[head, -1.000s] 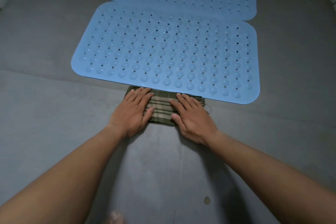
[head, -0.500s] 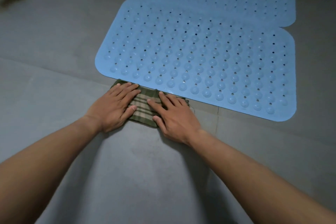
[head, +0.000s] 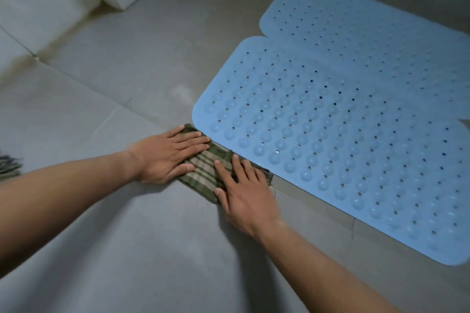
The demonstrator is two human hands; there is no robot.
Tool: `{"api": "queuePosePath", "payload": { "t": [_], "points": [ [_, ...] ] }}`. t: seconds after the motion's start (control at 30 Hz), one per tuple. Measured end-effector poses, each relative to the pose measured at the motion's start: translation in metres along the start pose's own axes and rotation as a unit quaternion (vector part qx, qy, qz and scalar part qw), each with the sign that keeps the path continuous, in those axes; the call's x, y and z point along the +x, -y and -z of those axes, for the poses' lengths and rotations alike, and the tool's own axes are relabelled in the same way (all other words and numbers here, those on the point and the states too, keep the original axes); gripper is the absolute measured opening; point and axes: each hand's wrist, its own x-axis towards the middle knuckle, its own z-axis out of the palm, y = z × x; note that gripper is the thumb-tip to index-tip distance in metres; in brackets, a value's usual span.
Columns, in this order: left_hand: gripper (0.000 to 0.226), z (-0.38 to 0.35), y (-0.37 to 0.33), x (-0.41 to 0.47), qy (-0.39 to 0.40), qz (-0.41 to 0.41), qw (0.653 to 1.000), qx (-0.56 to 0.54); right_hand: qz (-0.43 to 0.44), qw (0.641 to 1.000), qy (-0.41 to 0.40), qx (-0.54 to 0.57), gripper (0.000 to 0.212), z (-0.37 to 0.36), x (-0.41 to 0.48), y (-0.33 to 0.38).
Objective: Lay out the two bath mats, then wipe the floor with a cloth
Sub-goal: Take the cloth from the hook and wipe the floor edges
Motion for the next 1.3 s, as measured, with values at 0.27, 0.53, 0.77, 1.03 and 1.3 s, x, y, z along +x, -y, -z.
{"api": "queuePosePath", "payload": {
  "t": [0.27, 0.53, 0.77, 1.03, 1.3],
  "points": [
    [0.069, -0.003, -0.038, -0.006, -0.056, 0.099, 0.988, -0.103, 0.052, 0.998, -0.021, -0.019, 0.060, -0.008, 0.004, -0.009],
    [0.081, -0.013, 0.017, -0.018, -0.035, 0.158, 0.982, -0.096, 0.057, 0.998, -0.028, 0.027, 0.059, -0.009, 0.053, 0.028],
    [0.086, -0.013, 0.088, -0.027, 0.001, 0.136, 0.991, -0.013, 0.034, 0.998, -0.006, 0.052, 0.058, -0.003, 0.096, 0.071],
    [0.081, -0.007, 0.127, -0.030, 0.023, 0.167, 0.986, -0.001, 0.027, 0.998, -0.019, 0.045, 0.060, -0.009, 0.134, 0.094],
    [0.084, -0.014, 0.174, -0.036, 0.031, 0.229, 0.973, -0.025, 0.046, 0.998, 0.007, 0.053, 0.062, 0.000, 0.191, 0.116]
  ]
}}
